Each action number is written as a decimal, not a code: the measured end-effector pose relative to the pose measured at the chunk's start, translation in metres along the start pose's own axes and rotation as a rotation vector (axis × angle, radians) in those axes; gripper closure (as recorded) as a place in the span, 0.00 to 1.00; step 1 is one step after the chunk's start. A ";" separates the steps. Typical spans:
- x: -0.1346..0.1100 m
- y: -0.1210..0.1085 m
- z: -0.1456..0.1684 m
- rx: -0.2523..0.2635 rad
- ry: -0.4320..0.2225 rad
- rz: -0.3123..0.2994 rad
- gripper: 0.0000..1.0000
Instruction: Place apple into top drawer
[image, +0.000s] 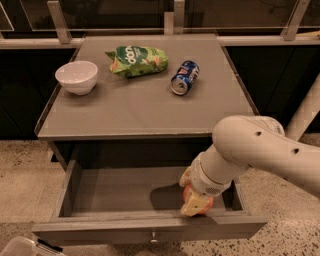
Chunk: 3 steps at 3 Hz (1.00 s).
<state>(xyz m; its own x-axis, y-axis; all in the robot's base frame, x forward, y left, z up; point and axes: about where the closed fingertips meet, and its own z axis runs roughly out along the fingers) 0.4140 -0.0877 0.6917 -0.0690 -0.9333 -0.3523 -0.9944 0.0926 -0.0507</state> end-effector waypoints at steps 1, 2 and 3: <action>0.000 0.000 0.000 0.000 0.000 0.000 0.81; 0.000 0.000 0.000 0.000 0.000 0.000 0.85; 0.002 -0.029 0.008 0.023 0.007 -0.018 1.00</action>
Offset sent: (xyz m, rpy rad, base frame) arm 0.0000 0.0000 0.0000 0.0000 0.0000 0.0000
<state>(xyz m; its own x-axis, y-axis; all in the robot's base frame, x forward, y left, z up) 0.4434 -0.0895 0.6855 -0.0522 -0.9372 -0.3450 -0.9934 0.0842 -0.0785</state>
